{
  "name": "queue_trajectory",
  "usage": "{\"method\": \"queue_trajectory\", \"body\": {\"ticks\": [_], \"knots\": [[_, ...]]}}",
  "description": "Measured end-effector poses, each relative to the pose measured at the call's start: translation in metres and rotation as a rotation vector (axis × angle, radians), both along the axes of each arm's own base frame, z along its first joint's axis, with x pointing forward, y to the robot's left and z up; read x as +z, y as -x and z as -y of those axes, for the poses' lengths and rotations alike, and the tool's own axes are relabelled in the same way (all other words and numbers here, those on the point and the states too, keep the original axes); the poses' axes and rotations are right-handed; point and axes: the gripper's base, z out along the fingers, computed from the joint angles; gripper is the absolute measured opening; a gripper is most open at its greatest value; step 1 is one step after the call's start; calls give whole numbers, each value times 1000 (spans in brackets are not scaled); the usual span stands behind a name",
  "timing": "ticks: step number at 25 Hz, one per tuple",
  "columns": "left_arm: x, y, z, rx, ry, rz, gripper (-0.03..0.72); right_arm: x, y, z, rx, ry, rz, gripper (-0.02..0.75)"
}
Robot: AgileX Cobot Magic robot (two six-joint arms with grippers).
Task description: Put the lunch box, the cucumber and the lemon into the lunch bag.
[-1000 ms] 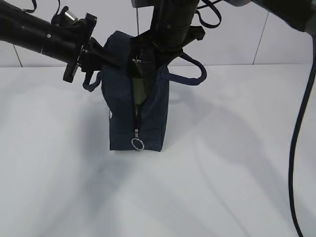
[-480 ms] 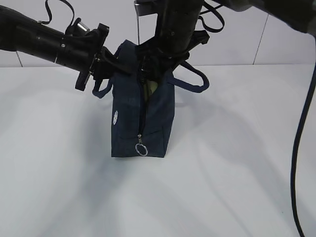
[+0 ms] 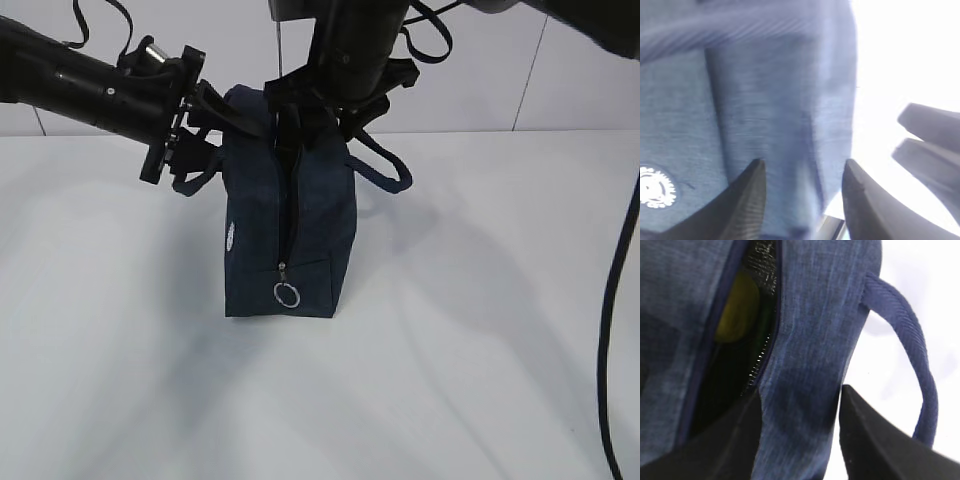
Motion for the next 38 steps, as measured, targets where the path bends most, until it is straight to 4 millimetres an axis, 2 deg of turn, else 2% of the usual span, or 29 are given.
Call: {"method": "queue_trajectory", "body": {"ticks": [6, 9, 14, 17, 21, 25, 30, 38], "knots": [[13, -3, -20, 43, 7, 28, 341, 39, 13, 6, 1, -43, 68, 382], [22, -2, -23, 51, 16, 49, 341, 57, 20, 10, 1, -62, 101, 382], [49, 6, -28, 44, 4, 115, 341, 88, 36, 14, 18, -129, 138, 381], [67, 16, -37, 25, -76, 183, 325, 109, 51, 18, 31, -186, 151, 382], [91, 36, -49, -48, -291, 292, 274, 131, 77, 22, 79, -268, 139, 382], [121, 60, -59, -85, -466, 382, 259, 135, 101, 26, 110, -330, 75, 382], [155, 87, -69, -69, -594, 457, 257, 133, 131, 31, 127, -410, -25, 381], [196, 126, -75, -37, -665, 573, 255, 129, 140, 25, 205, -376, -19, 382]]}}
